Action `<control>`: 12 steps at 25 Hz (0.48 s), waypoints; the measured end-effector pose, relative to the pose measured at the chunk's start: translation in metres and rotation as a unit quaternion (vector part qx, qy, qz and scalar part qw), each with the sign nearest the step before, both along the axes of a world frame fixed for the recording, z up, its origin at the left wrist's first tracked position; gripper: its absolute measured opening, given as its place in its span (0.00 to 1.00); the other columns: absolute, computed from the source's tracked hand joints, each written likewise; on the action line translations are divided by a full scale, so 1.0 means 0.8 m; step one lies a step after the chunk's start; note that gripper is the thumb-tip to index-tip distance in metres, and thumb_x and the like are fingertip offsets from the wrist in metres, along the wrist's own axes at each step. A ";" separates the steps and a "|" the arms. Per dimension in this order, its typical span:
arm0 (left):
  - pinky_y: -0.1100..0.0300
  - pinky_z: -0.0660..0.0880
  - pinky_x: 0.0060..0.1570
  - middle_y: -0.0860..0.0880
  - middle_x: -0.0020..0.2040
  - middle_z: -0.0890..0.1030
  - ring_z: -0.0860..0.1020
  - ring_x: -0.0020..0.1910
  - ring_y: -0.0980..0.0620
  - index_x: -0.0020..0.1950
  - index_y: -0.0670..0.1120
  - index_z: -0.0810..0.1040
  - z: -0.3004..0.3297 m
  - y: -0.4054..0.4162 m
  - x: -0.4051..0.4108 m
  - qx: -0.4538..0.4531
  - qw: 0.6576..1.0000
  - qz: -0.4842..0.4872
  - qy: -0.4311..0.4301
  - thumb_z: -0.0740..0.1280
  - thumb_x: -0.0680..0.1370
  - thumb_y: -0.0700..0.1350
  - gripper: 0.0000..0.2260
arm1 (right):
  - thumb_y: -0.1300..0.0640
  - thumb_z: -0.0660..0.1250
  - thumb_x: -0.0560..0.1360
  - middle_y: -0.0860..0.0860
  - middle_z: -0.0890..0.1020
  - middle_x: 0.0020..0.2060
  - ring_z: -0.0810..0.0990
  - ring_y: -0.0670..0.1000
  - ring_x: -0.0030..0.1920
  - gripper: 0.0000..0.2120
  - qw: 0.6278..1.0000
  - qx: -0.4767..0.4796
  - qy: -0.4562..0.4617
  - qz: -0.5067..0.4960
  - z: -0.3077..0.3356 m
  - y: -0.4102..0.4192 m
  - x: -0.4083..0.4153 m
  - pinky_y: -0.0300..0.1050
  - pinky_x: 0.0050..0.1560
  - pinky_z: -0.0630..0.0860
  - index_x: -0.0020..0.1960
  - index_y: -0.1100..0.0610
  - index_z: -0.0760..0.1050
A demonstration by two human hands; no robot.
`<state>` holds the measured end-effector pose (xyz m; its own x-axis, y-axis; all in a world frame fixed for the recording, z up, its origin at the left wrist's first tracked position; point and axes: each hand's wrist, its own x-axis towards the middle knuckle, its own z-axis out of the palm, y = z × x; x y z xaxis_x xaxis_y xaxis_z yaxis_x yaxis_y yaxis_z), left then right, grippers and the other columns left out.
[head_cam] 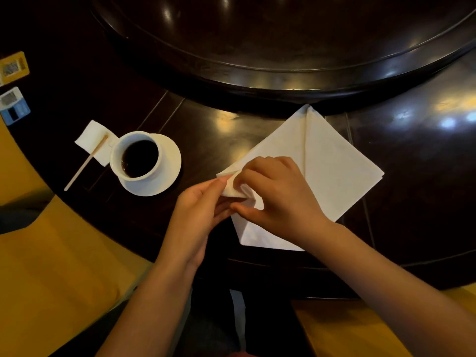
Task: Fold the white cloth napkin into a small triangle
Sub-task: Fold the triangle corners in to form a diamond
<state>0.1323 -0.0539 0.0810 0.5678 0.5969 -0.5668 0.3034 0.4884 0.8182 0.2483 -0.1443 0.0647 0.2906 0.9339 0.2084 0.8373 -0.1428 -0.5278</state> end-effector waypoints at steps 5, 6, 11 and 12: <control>0.57 0.78 0.51 0.44 0.51 0.84 0.81 0.52 0.48 0.57 0.44 0.79 -0.008 -0.010 0.021 -0.133 0.989 0.023 -0.060 0.53 0.81 0.52 0.18 | 0.61 0.70 0.71 0.55 0.82 0.40 0.79 0.51 0.39 0.04 0.985 0.033 0.157 -0.069 -0.010 -0.018 0.025 0.41 0.41 0.75 0.46 0.59 0.81; 0.58 0.77 0.52 0.45 0.51 0.84 0.81 0.53 0.49 0.56 0.45 0.79 -0.010 -0.011 0.028 -0.127 0.989 0.011 -0.073 0.53 0.81 0.51 0.18 | 0.62 0.70 0.71 0.53 0.82 0.39 0.78 0.48 0.38 0.04 0.975 0.045 0.195 -0.101 -0.013 -0.018 0.036 0.38 0.41 0.75 0.45 0.59 0.81; 0.63 0.74 0.56 0.50 0.56 0.82 0.78 0.56 0.57 0.61 0.48 0.77 -0.035 -0.011 0.070 0.191 0.975 -0.108 0.023 0.58 0.80 0.47 0.13 | 0.62 0.69 0.73 0.48 0.82 0.37 0.78 0.41 0.36 0.06 0.902 0.038 0.338 -0.266 -0.032 0.005 0.125 0.39 0.44 0.76 0.48 0.55 0.81; 0.64 0.71 0.59 0.50 0.61 0.79 0.75 0.59 0.57 0.64 0.48 0.75 -0.045 -0.009 0.075 0.296 0.941 -0.155 0.054 0.58 0.80 0.47 0.15 | 0.62 0.69 0.73 0.50 0.83 0.39 0.79 0.43 0.38 0.06 0.904 0.022 0.327 -0.276 -0.038 0.011 0.140 0.40 0.46 0.77 0.49 0.56 0.81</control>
<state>0.1924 -0.0610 0.0449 0.7246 0.6417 -0.2513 0.4538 -0.1699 0.8748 0.3600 -0.1358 0.0341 0.7837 0.6046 -0.1423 0.1530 -0.4100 -0.8992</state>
